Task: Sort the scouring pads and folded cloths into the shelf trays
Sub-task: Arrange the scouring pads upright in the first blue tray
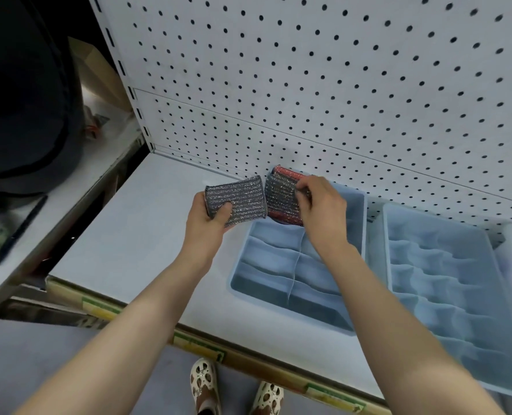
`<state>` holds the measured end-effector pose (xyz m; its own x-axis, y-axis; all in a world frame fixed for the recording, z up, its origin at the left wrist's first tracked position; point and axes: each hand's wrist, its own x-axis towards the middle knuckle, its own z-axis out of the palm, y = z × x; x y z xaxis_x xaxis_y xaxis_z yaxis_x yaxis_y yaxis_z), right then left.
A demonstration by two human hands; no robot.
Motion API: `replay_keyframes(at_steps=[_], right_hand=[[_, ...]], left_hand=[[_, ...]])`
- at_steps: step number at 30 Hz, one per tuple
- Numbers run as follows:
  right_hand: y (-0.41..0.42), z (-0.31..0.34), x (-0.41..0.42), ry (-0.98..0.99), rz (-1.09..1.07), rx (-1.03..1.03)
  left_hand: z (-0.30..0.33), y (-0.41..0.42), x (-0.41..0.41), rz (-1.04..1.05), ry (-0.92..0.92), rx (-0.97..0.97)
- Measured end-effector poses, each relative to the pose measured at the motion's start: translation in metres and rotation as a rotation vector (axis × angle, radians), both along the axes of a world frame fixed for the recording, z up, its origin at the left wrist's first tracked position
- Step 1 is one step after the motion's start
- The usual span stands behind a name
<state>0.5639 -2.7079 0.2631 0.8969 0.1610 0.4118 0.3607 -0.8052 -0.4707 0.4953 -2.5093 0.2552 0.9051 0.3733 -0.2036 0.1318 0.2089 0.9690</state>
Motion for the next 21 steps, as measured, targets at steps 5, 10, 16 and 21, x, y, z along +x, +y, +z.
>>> replay_keyframes(at_steps=[5, 10, 16, 21], right_hand=[[-0.005, -0.012, -0.008, 0.199, 0.032, -0.132], [0.011, 0.028, -0.014, 0.386, 0.149, 0.391], [-0.005, 0.026, -0.016, 0.342, 0.076, 0.191], [-0.01, 0.015, -0.017, 0.069, -0.033, -0.027]], left_hand=[[0.0, -0.001, -0.005, -0.047, 0.019, 0.039], [0.005, -0.009, -0.005, -0.133, -0.029, 0.197], [-0.002, -0.019, -0.003, -0.21, -0.073, 0.583], [-0.016, -0.024, -0.005, -0.273, 0.023, 0.713]])
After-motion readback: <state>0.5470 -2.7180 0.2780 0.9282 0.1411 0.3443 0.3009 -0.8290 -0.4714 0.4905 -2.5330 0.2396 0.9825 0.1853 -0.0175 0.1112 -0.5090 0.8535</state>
